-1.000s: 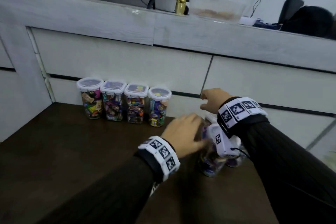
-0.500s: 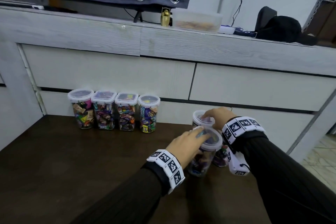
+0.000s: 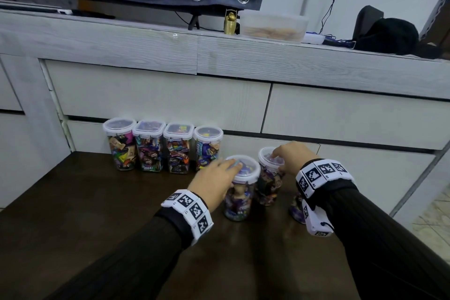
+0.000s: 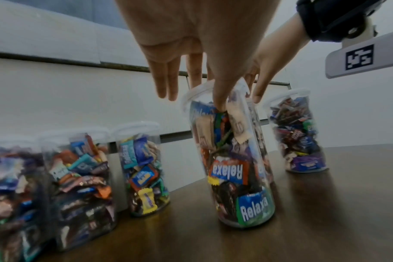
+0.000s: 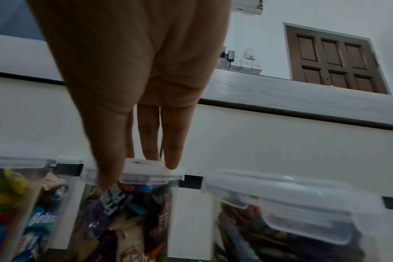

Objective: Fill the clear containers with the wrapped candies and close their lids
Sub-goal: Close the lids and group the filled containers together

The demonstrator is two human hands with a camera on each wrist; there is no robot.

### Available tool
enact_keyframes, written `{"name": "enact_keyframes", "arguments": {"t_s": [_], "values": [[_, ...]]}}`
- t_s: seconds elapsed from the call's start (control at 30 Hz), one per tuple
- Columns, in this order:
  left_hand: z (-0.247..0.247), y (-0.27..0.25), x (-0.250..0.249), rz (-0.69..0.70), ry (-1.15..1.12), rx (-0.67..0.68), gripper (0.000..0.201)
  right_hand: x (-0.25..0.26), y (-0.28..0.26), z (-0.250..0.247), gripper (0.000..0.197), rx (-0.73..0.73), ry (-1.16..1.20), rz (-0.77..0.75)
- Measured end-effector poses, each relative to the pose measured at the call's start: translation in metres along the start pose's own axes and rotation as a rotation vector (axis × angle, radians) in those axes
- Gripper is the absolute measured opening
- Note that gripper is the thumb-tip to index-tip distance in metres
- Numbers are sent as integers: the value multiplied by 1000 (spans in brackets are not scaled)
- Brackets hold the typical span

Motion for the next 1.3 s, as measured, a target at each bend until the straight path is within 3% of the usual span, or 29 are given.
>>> {"name": "enact_keyframes", "arguments": {"t_s": [0.1, 0.2, 0.4, 1.0, 1.17, 1.3], "values": [[-12, 4, 1, -1, 114, -55, 51, 15, 0, 2, 40, -6, -43, -31], [-18, 15, -11, -23, 170, -25, 40, 28, 0, 6, 36, -60, -122, -58], [-11, 49, -11, -104, 100, 50, 36, 35, 8, 15, 37, -176, -148, -23], [27, 141, 29, -132, 38, 14, 46, 3, 86, 32, 31, -326, -90, 51], [27, 139, 30, -131, 29, 17, 53, 3, 83, 35, 39, -318, -67, 55], [23, 118, 27, -135, -16, -57, 58, 0, 75, 36, 53, -195, -62, 86]]}}
Point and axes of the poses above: each hand's wrist, its own y-axis towards the middle knuckle, its own z-axis out of the palm, x = y × z, the point moved 4 cm from there along y, towards the middle knuckle, and after that the axes turned 3 degrees about -z, right-handed, at the moved point
